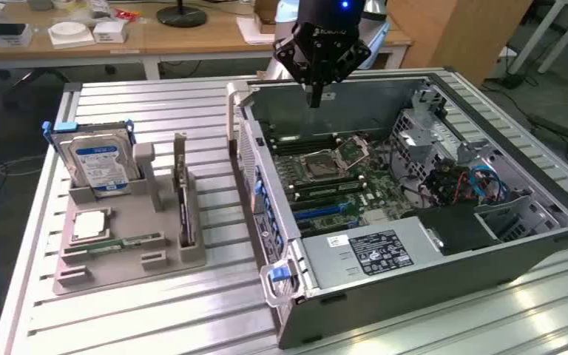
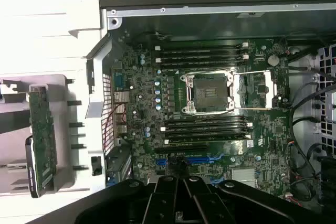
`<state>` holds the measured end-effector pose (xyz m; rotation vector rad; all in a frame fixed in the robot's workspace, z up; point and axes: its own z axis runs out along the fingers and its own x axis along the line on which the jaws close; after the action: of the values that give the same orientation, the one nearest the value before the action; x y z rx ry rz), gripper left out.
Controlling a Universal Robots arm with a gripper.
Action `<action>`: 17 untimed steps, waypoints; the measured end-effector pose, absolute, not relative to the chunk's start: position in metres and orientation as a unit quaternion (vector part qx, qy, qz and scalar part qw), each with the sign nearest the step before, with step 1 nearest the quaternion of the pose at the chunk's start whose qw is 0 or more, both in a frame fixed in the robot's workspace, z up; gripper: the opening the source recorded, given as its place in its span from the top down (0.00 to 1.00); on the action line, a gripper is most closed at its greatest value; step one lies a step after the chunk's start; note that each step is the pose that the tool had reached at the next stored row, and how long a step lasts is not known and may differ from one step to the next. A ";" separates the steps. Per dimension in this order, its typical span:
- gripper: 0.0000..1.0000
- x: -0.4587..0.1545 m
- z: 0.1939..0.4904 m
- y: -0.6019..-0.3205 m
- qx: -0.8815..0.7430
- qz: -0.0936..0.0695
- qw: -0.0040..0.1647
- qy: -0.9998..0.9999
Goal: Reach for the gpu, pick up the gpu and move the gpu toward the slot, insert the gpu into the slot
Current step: 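Reach for the gpu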
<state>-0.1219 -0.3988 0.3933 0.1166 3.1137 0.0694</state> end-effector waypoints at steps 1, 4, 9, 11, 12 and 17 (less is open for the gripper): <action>0.90 -0.122 0.393 -0.399 0.037 0.022 0.013 0.999; 0.90 -0.122 0.393 -0.399 0.037 0.022 0.012 0.999; 0.90 -0.129 0.393 -0.399 0.037 0.022 0.012 0.999; 0.90 -0.138 0.393 -0.399 0.037 0.022 0.012 0.999; 0.90 -0.142 0.393 -0.399 0.037 0.022 0.012 0.999; 0.90 -0.160 0.393 -0.399 0.037 0.022 0.012 0.999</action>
<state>-0.1605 -0.3989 0.3932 0.1167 3.1137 0.0693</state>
